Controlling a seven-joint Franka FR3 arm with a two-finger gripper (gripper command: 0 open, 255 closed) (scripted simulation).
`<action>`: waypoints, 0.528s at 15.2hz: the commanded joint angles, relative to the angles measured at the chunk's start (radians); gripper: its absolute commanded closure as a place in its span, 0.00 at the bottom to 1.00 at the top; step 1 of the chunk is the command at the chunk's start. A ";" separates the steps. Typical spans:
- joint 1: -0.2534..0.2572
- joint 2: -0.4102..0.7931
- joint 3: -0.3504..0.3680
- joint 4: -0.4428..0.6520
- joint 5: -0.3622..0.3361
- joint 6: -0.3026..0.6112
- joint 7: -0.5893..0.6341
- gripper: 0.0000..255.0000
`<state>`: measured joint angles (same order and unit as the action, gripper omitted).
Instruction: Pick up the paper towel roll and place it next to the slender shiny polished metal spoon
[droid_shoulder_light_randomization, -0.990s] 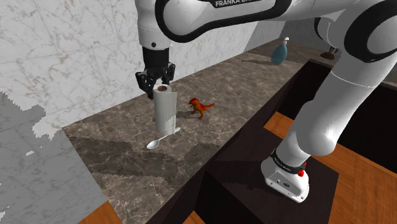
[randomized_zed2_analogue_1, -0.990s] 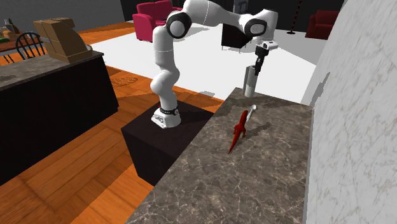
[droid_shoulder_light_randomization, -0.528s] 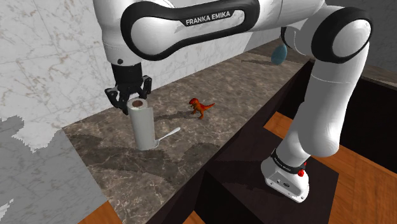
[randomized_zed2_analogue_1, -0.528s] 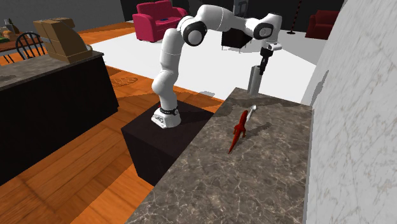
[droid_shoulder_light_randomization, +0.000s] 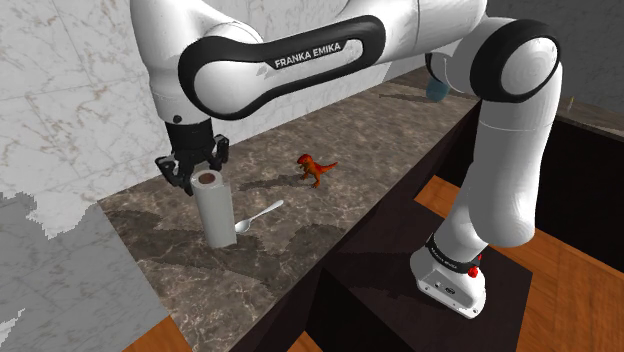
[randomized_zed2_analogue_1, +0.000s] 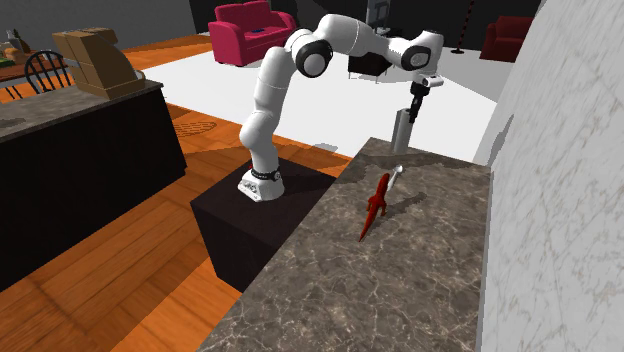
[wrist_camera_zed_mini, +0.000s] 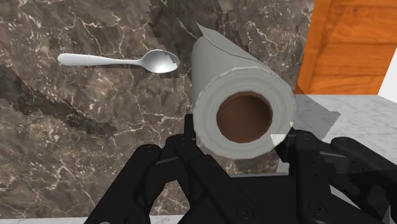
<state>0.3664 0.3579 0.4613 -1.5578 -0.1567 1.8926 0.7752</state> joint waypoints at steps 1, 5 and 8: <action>-0.001 0.004 -0.002 -0.023 -0.003 0.027 0.002 1.00; -0.001 0.016 -0.005 -0.061 -0.010 0.075 0.006 1.00; -0.001 0.023 -0.007 -0.079 -0.014 0.100 0.009 1.00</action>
<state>0.3648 0.3794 0.4548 -1.6323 -0.1697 1.9861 0.7832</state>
